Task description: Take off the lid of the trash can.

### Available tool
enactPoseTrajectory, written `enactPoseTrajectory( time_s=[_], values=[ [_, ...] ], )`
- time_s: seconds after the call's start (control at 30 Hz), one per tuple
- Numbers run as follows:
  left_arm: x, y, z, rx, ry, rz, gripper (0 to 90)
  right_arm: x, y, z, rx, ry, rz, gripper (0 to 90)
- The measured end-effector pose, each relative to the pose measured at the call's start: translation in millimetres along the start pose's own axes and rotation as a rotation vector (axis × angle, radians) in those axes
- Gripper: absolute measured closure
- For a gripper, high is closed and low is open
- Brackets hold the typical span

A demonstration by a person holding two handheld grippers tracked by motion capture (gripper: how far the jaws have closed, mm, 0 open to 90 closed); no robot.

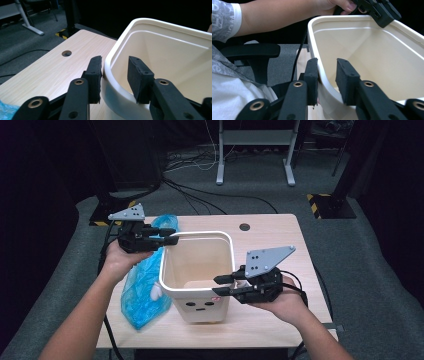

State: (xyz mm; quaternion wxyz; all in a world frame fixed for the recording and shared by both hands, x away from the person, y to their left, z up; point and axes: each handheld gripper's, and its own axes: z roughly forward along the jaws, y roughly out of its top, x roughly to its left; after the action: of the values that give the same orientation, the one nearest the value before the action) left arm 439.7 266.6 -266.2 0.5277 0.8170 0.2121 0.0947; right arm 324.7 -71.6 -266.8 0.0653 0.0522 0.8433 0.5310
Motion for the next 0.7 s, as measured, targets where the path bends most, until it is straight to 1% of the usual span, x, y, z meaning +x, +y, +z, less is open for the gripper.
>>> enactPoseTrajectory(
  time_s=[0.17,0.3,0.37,0.47,0.57,0.7],
  values=[
    [1.4,1.6,2.1,0.002,0.003,0.006,69.8,-1.0,1.0,2.6,-0.005,0.028,0.001,75.3],
    [1.1,3.6,4.6,0.014,0.006,0.028,71.5,-1.9,2.5,6.7,0.001,0.053,0.000,76.0],
    [1.9,4.1,6.7,0.019,0.000,0.034,71.6,-2.2,3.5,9.5,0.004,0.062,-0.001,76.5],
    [2.9,4.6,9.2,0.020,-0.006,0.039,71.9,-2.4,4.8,13.1,0.004,0.072,-0.009,77.6],
    [4.2,5.4,10.3,0.021,-0.011,0.041,73.4,-3.3,5.4,16.2,0.006,0.082,-0.006,78.4],
    [4.5,7.3,11.5,0.031,-0.004,0.052,75.6,-5.3,6.0,19.0,0.006,0.097,-0.001,80.2]
  ],
)
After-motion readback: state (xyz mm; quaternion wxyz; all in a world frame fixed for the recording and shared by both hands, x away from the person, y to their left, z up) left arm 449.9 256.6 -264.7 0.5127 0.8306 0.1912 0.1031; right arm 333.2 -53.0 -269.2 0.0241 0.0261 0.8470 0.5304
